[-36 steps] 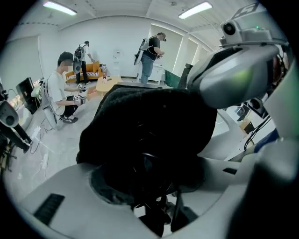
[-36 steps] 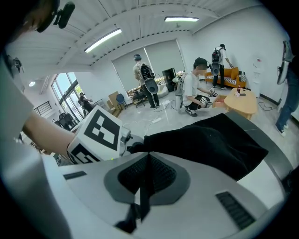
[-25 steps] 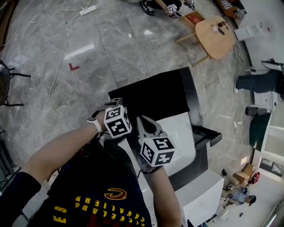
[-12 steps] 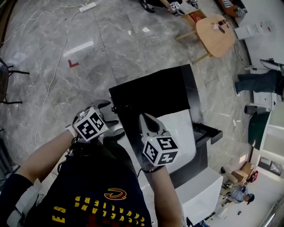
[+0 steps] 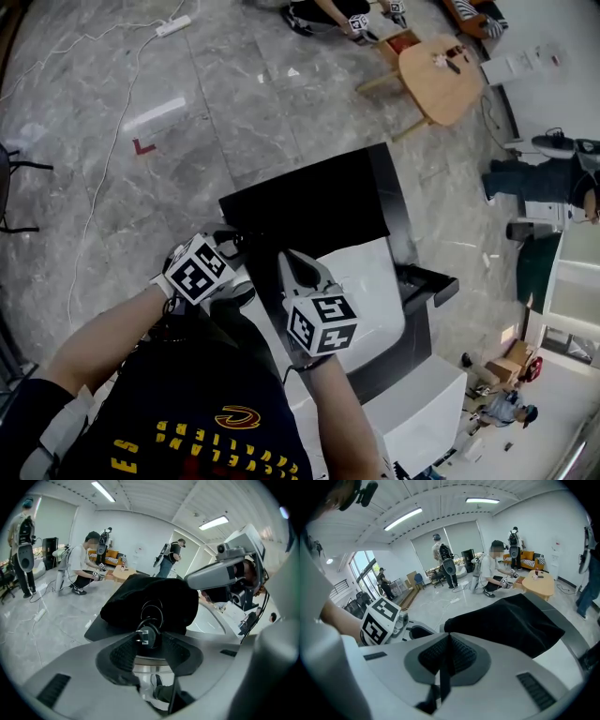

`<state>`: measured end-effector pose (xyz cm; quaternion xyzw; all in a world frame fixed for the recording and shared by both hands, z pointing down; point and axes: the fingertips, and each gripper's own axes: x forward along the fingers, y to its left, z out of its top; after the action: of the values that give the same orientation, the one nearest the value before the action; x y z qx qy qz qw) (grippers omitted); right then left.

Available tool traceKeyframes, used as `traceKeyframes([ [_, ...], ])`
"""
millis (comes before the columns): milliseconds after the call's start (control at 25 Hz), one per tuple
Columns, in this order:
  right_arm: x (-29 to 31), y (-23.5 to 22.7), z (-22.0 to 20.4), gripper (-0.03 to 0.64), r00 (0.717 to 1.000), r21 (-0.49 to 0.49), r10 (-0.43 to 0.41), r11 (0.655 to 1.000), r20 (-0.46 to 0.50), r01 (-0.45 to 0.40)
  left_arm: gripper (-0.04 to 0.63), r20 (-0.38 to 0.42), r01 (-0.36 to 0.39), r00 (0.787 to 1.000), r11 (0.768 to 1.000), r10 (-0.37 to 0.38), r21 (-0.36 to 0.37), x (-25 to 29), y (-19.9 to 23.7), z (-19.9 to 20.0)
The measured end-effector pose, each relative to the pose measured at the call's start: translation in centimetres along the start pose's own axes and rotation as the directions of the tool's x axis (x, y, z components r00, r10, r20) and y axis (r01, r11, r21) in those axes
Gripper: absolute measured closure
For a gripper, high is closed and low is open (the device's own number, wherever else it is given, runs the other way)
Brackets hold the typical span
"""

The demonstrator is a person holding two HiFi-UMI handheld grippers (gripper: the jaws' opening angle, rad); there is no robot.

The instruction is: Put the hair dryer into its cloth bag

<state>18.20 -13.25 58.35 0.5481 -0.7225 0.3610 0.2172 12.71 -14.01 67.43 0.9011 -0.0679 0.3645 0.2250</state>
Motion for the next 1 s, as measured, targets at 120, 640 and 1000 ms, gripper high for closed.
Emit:
traceKeyframes([
  [120, 0.2, 0.5, 0.1, 0.607, 1.0, 0.002, 0.014, 1.0, 0.0, -0.014, 0.437, 0.027, -0.003, 1.0, 1.0, 0.004, -0.024, 0.2, -0.1, 1.3],
  [640, 0.7, 1.1, 0.4, 0.607, 0.999, 0.022, 0.037, 0.999, 0.004, -0.038, 0.437, 0.076, -0.006, 0.997, 0.998, 0.011, -0.064, 3.4, 0.9, 4.8],
  [1000, 1.1, 1.0, 0.7, 0.607, 0.999, 0.021, 0.041, 0.999, -0.001, -0.041, 0.437, 0.111, -0.003, 0.994, 0.998, 0.01, -0.064, 4.7, 1.6, 6.7],
])
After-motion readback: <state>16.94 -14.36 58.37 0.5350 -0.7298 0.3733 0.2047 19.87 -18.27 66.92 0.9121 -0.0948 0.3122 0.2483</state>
